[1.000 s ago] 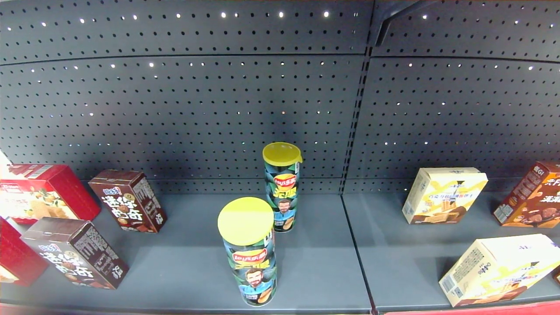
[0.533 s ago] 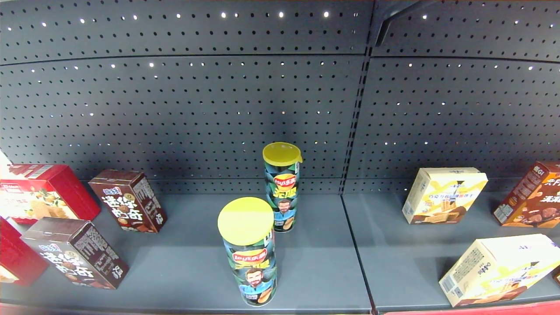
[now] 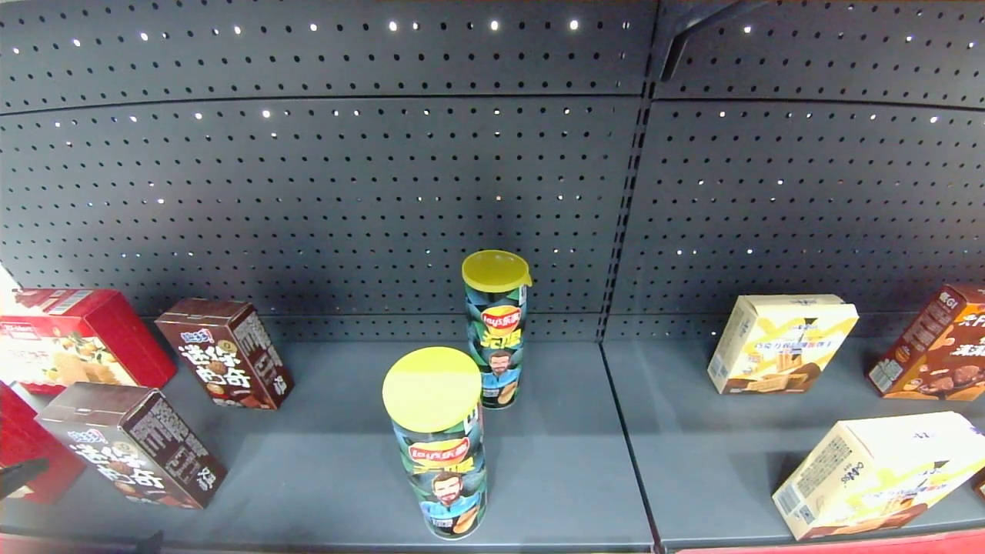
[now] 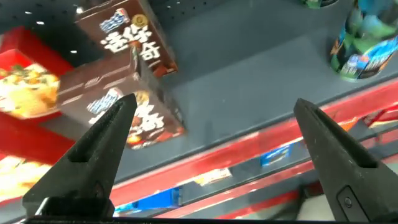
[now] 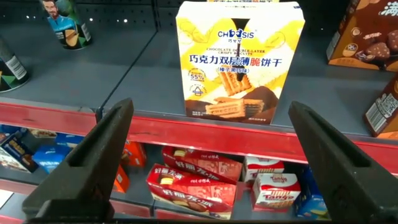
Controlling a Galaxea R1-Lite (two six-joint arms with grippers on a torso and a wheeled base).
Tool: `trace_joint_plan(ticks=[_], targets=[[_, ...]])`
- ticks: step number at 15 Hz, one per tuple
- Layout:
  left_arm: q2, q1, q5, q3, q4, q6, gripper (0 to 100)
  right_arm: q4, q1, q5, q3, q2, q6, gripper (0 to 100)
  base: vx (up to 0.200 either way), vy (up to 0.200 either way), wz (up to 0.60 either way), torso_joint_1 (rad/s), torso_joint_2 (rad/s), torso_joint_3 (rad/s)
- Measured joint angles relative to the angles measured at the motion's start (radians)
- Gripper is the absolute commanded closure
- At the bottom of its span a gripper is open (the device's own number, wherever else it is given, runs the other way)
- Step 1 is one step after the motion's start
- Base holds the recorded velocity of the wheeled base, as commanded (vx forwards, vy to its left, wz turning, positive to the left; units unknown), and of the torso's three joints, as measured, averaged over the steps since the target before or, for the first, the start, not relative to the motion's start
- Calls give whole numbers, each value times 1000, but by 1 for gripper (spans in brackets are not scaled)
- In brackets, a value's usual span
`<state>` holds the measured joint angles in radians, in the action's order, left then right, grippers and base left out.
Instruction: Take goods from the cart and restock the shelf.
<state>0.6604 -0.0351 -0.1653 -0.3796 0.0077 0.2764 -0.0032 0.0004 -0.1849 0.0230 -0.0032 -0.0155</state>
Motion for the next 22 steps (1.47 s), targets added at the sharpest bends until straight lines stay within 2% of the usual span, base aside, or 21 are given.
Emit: trace_joint_plan(ticks=[2, 3, 5, 6, 8, 11, 15, 19, 22], targets=[[88, -78, 25, -22, -73, -111, 0, 0, 0, 0, 0, 0, 0, 0, 0, 0, 0, 0, 0, 0], [148, -148, 54, -42, -143, -168, 0, 0, 0, 0, 0, 0, 0, 0, 0, 0, 0, 0, 0, 0], [259, -284, 163, -76, -268, -240, 0, 0, 0, 0, 0, 0, 0, 0, 0, 0, 0, 0, 0, 0], [298, -329, 191, -83, -292, -257, 0, 1, 0, 0, 0, 1, 0, 0, 0, 0, 0, 0, 0, 0], [341, -381, 198, -50, -248, -261, 0, 1, 0, 0, 0, 1, 0, 0, 0, 0, 0, 0, 0, 0], [373, -431, 210, 48, -209, -253, 0, 1, 0, 0, 0, 1, 0, 0, 0, 0, 0, 0, 0, 0], [447, -497, 301, 73, -216, -255, 0, 0, 0, 1, 0, 1, -2, 0, 0, 0, 0, 0, 0, 0], [532, -508, 310, 49, -224, -260, 0, -2, 0, 3, -1, 1, -4, 0, 0, 0, 0, 0, 0, 0], [611, -501, 311, -14, -261, -277, 0, -3, 0, 4, -1, 1, -7, 0, 0, 0, 0, 0, 0, 0]])
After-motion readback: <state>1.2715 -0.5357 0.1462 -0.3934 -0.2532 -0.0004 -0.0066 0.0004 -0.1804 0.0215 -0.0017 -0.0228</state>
